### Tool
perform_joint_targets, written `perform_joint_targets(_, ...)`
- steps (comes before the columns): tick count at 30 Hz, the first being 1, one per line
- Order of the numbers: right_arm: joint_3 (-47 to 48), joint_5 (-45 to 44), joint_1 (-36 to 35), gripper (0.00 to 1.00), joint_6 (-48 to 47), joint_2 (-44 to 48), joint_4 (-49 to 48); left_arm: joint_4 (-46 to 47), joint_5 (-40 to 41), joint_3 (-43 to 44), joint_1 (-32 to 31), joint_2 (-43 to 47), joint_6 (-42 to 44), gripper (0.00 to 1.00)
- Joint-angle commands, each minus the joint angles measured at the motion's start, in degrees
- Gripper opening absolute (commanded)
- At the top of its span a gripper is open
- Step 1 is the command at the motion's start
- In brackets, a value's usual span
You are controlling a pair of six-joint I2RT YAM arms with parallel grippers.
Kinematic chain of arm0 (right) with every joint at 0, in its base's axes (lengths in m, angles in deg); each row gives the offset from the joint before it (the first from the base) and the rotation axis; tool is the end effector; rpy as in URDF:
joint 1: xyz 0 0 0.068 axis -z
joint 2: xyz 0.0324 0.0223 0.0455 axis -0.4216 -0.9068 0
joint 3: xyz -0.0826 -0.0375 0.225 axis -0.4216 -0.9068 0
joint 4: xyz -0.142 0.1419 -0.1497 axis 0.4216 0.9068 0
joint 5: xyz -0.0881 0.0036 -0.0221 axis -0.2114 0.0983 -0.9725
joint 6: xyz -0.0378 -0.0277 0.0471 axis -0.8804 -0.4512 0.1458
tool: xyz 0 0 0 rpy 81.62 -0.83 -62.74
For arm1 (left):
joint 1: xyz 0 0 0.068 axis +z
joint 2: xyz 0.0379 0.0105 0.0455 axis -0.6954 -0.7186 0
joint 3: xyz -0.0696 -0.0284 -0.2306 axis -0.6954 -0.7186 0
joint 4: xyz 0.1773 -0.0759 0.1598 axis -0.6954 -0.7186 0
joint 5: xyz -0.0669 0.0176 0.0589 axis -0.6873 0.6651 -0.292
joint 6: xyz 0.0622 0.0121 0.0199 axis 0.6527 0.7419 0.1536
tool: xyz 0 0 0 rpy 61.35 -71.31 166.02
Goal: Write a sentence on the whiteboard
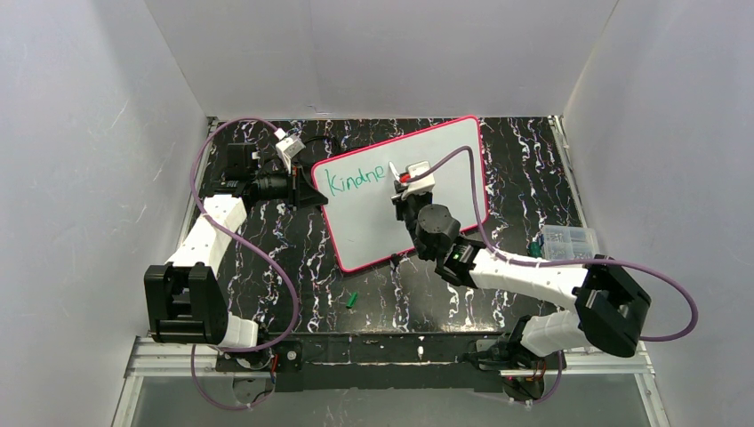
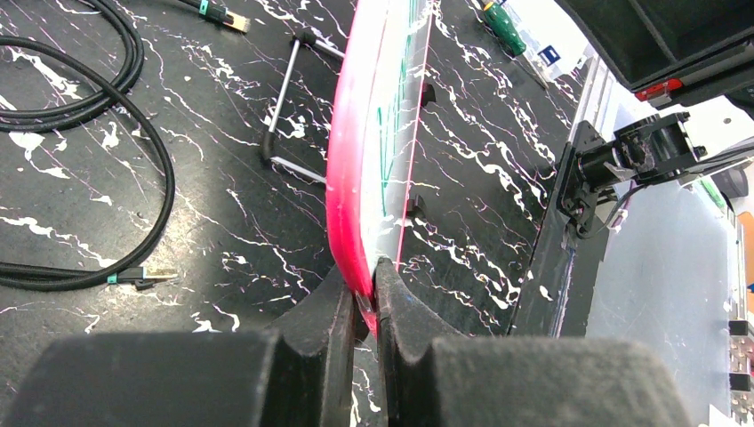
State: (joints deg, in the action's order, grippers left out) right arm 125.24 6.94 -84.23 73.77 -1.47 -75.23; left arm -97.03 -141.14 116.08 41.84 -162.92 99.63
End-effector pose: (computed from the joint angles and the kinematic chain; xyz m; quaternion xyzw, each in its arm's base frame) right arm 0.1885 0.2453 0.2771 -0.0934 0.6760 0.0883 0.7256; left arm 0.2989 -0.0574 0.2607 0.3077 0.7441 -0.4215 0.4171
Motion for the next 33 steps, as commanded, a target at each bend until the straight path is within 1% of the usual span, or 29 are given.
perform_joint_targets(1,3.02,2.01,0.66,0.01,-0.54,-1.03,-2.61,-1.09,2.99,1.22,-0.27,1.89,3.85,0.0)
perform_joint_targets(10,0.15,4.41,0.5,0.01,3.25,0.11,-0.41,-1.09,3.01,1.27,-0.3,1.89,3.87,0.0)
perform_joint_targets(19,-2.87,2.24,0.14,0.01,6.17,2.53,2.14,-1.09,2.99,1.23,-0.26,2.0,3.87,0.0)
perform_joint_targets(25,-3.32,-0.89,0.14,0.01,5.86,3.14,2.88,-1.09,3.06,1.19,-0.3,1.87,3.89,0.0)
perform_joint_targets(33,-4.58,-0.91,0.09,0.01,7.43,4.32,4.91,-1.09,2.99,1.25,-0.27,1.91,3.87,0.0)
